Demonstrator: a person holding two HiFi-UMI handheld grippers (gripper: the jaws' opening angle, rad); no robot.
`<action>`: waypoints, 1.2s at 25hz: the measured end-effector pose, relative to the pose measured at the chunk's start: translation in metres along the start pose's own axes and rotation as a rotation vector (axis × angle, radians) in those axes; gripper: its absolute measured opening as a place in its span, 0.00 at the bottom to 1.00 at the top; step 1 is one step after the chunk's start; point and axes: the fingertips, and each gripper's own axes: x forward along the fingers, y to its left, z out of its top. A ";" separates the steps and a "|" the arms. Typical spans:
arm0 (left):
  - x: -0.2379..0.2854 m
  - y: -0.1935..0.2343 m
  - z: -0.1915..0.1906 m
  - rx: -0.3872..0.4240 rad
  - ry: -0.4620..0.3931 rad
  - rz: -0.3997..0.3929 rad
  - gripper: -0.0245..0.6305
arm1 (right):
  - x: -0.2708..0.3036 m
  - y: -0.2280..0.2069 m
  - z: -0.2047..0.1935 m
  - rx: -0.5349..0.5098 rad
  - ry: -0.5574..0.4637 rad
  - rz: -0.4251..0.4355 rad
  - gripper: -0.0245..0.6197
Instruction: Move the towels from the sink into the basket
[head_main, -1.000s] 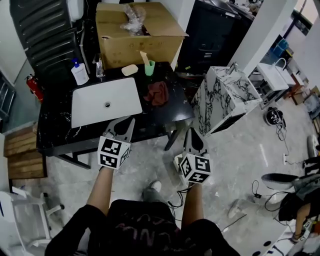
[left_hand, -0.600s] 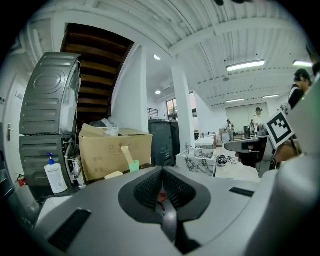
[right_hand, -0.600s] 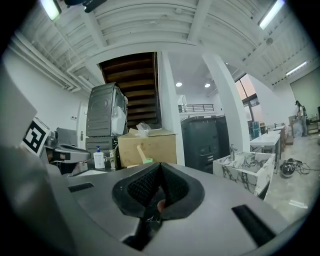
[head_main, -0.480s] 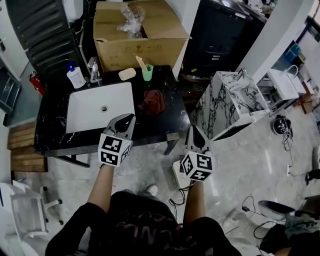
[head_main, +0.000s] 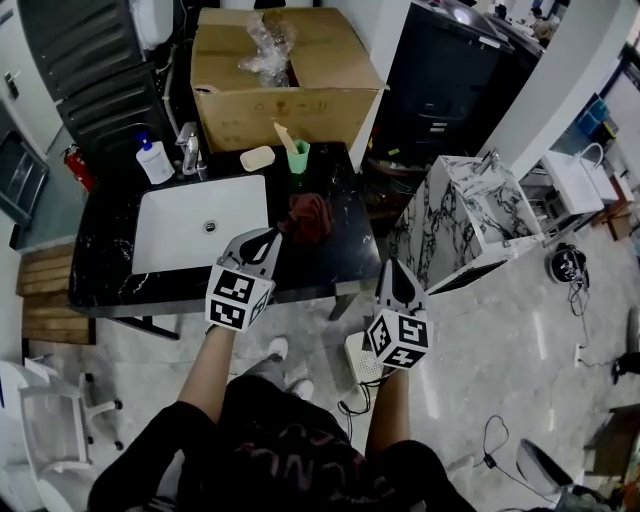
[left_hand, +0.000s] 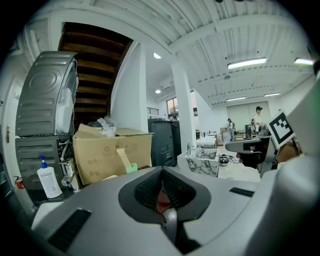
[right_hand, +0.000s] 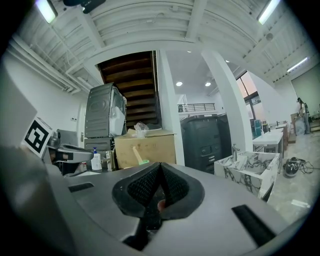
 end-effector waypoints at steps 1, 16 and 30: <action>0.005 0.001 0.000 -0.001 0.002 -0.004 0.06 | 0.004 -0.002 0.000 0.000 0.001 -0.004 0.06; 0.103 0.028 -0.017 -0.005 0.093 -0.109 0.29 | 0.087 -0.016 -0.006 0.002 0.045 -0.041 0.06; 0.180 0.036 -0.081 -0.046 0.284 -0.200 0.40 | 0.129 -0.036 -0.037 0.014 0.120 -0.096 0.06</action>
